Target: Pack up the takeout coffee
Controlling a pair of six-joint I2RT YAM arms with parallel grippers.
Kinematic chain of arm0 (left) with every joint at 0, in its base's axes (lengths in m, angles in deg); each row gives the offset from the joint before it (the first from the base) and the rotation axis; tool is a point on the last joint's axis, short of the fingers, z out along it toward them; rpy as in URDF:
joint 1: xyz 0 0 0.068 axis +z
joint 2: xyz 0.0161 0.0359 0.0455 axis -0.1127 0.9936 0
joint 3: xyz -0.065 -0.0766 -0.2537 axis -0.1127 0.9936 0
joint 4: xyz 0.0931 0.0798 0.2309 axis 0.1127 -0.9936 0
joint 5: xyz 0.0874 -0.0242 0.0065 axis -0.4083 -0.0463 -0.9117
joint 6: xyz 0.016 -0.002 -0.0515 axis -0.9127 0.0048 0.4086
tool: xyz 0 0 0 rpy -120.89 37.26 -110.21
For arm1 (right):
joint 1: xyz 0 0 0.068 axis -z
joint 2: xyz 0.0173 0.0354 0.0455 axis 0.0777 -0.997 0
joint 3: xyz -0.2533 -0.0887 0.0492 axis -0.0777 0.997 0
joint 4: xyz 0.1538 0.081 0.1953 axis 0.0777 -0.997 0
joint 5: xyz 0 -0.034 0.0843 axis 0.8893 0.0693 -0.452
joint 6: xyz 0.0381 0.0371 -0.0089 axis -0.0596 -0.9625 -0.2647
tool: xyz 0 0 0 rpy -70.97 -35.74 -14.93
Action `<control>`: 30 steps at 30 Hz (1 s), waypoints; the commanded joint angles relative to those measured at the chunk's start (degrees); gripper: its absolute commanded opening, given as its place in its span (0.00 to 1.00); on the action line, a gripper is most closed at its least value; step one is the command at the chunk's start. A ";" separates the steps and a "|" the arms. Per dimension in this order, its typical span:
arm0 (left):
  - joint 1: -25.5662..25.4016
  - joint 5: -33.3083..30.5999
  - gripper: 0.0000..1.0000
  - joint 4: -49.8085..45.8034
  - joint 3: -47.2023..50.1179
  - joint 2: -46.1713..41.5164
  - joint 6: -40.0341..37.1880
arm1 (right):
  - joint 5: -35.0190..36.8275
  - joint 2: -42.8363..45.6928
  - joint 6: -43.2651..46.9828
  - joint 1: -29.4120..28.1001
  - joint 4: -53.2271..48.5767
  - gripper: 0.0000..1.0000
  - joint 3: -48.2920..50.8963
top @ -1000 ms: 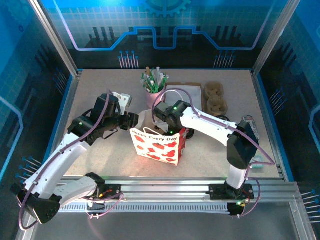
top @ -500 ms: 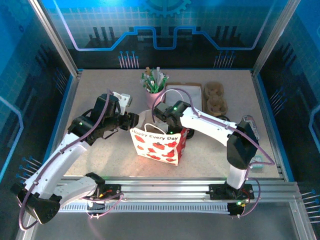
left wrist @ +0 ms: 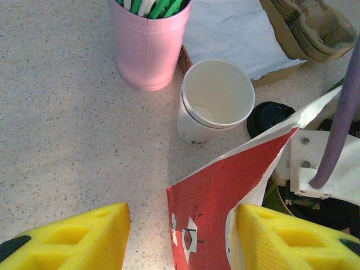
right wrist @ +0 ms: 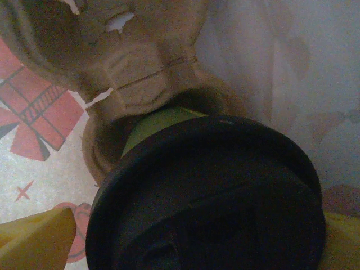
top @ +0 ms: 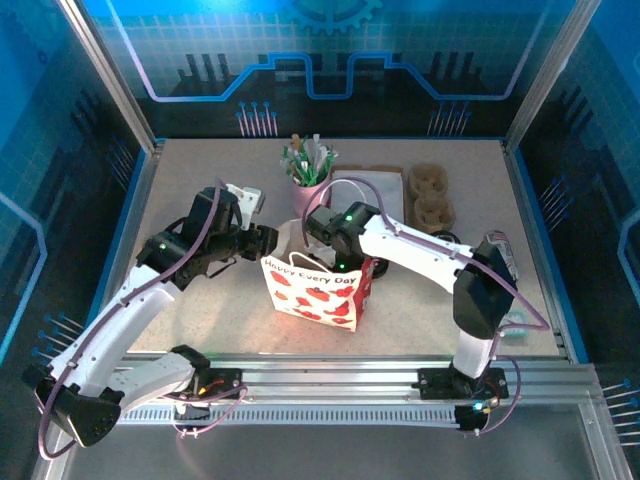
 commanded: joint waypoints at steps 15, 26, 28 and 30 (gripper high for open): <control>0.27 0.31 0.54 -1.98 -0.04 0.55 -1.32 | 0.07 -1.12 -1.24 -1.90 -7.05 1.00 -2.20; 0.25 0.30 0.54 -2.14 -0.17 0.71 -1.31 | 0.23 -0.14 -1.17 -2.56 -7.64 1.00 -3.98; 0.25 0.39 0.54 -2.15 -0.13 0.79 -1.32 | 0.36 0.01 -1.17 -2.63 -7.86 1.00 -4.31; 0.24 0.46 0.54 -2.23 -0.19 0.83 -1.31 | 0.31 0.12 -1.16 -2.60 -7.95 1.00 -4.54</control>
